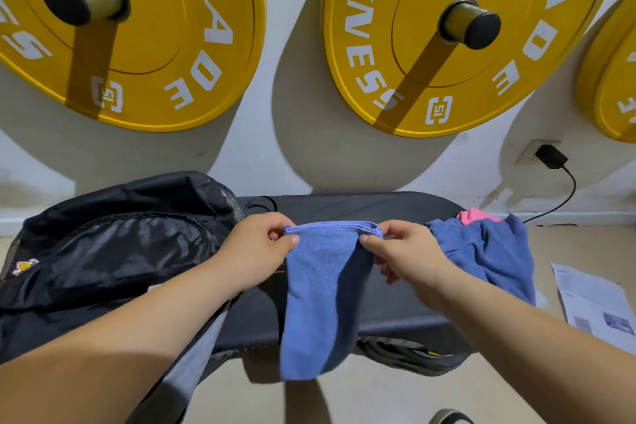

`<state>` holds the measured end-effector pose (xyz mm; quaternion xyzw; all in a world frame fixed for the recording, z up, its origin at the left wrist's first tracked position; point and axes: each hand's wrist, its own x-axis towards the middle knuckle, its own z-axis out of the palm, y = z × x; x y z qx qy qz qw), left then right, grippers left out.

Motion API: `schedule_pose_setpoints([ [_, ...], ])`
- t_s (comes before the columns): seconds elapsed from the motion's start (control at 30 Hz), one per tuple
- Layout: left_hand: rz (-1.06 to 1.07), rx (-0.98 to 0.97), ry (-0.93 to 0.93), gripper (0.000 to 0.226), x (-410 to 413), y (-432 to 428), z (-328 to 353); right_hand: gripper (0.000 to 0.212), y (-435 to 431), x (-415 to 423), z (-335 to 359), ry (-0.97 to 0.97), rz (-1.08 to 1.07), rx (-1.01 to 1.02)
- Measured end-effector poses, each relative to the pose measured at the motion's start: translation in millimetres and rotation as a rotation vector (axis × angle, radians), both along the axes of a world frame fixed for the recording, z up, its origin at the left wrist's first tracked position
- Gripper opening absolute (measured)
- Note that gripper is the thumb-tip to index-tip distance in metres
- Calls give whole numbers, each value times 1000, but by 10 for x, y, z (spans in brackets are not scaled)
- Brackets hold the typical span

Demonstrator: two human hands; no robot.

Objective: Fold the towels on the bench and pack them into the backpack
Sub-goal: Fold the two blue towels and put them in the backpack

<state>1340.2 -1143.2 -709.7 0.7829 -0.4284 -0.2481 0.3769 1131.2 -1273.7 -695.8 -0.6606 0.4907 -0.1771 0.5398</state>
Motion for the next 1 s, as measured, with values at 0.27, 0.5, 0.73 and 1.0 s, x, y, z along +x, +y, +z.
schedule_pose_setpoints([
  [0.27, 251, -30, 355, 10, 99, -537, -257, 9, -576, 612, -260, -126, -113, 218],
  [0.5, 361, -59, 365, 15, 338, -1191, -564, 15, -873, 736, -815, -202, -15, 17],
  [0.73, 87, 114, 45, 55, 331, -1139, -726, 46, -964, 637, -978, -37, 91, -81],
  [1.0, -711, 332, -620, 24, -139, -313, -871, 16, -491, 423, -983, 407, 781, -266],
])
